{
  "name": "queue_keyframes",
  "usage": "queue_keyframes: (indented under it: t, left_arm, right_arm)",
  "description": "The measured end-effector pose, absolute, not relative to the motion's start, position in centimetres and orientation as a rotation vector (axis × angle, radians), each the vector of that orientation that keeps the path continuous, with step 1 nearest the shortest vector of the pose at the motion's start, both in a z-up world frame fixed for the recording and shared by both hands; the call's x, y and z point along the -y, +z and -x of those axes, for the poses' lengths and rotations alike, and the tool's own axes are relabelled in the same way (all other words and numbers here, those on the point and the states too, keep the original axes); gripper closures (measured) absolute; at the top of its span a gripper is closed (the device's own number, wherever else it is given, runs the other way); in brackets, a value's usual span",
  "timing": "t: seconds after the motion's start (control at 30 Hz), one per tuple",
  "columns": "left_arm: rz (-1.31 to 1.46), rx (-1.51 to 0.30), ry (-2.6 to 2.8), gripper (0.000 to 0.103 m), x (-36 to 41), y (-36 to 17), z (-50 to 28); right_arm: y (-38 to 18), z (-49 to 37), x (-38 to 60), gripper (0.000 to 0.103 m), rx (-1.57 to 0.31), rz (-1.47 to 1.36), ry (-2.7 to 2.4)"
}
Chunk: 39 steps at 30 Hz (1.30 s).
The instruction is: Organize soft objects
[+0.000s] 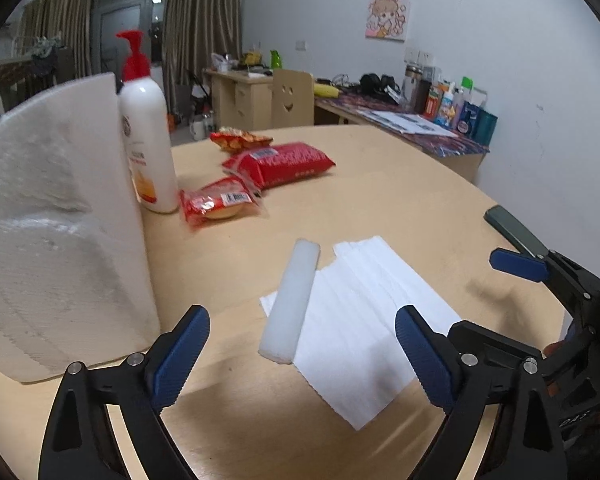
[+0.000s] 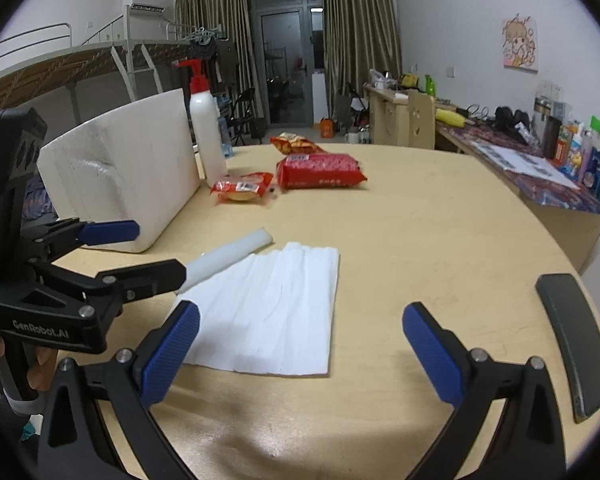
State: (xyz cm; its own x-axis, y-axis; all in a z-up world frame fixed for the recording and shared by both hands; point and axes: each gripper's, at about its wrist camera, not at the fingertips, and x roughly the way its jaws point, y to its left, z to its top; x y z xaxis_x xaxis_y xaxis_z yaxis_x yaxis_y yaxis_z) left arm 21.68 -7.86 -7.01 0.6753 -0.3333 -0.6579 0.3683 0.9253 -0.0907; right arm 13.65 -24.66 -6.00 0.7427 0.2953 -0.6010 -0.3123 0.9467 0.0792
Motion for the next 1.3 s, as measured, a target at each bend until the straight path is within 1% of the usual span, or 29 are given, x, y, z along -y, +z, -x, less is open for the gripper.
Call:
queue_keyframes:
  t: [0.07,0.1,0.23,0.4,0.47,0.6,0.8,0.87,0.9,0.97,1.0,1.07,1.1,1.13,1.17,1.2,1.3]
  left_arm:
    - [-0.051,-0.753,-0.407,0.02,8.0,-7.3,-22.1]
    - [-0.057,-0.77,-0.408,0.022,8.1,-7.6,-22.4]
    - [-0.073,-0.8,-0.397,0.024,8.5,-8.0,-23.1]
    - [-0.082,-0.823,-0.394,0.032,8.8,-8.6,-23.9]
    - [-0.082,-0.835,-0.392,0.038,8.9,-8.8,-24.3]
    - [-0.097,-0.869,-0.386,0.039,9.1,-9.6,-25.0]
    - [-0.103,-0.889,-0.358,0.04,8.7,-10.1,-25.4]
    - [-0.102,-0.889,-0.356,0.043,8.6,-10.1,-25.4]
    - [-0.101,-0.889,-0.356,0.045,8.6,-10.2,-25.4]
    - [-0.105,-0.888,-0.356,0.054,8.5,-10.2,-25.4]
    - [-0.109,-0.886,-0.357,0.055,8.5,-10.2,-25.4]
    - [-0.124,-0.878,-0.357,0.062,8.7,-10.2,-25.3]
    - [-0.132,-0.876,-0.357,0.064,8.8,-10.2,-25.2]
    - [-0.137,-0.875,-0.358,0.068,8.8,-10.2,-25.2]
    - [-0.136,-0.876,-0.362,0.074,8.9,-10.2,-25.0]
    - [-0.142,-0.875,-0.361,0.077,8.9,-10.2,-25.0]
    - [-0.146,-0.873,-0.356,0.08,8.9,-10.1,-24.9]
  right_arm:
    - [-6.2,-13.9,24.7,0.0,-0.666,0.029,0.347]
    - [-6.2,-14.0,24.6,0.0,-0.668,0.032,0.35]
    - [-6.5,-14.4,24.4,0.0,-0.679,0.048,0.371]
    - [-6.8,-15.0,24.2,0.006,-0.703,0.061,0.407]
    - [-7.0,-15.2,24.1,0.008,-0.713,0.059,0.422]
    - [-7.2,-15.7,23.8,0.014,-0.731,0.062,0.44]
    - [-7.4,-16.3,23.3,0.014,-0.751,0.073,0.452]
    - [-7.3,-16.3,23.3,0.014,-0.75,0.077,0.452]
    - [-7.3,-16.3,23.3,0.014,-0.751,0.08,0.45]
    - [-7.3,-16.4,23.2,0.014,-0.753,0.08,0.447]
    - [-7.2,-16.4,23.2,0.014,-0.753,0.082,0.447]
    - [-7.3,-16.6,23.1,0.014,-0.759,0.083,0.443]
    - [-7.3,-16.6,23.1,0.014,-0.761,0.083,0.443]
    - [-7.3,-16.6,23.1,0.014,-0.762,0.082,0.441]
    - [-7.3,-16.7,23.0,0.014,-0.763,0.083,0.44]
    - [-7.3,-16.7,23.0,0.014,-0.763,0.084,0.441]
    - [-7.3,-16.9,22.8,0.014,-0.764,0.092,0.438]
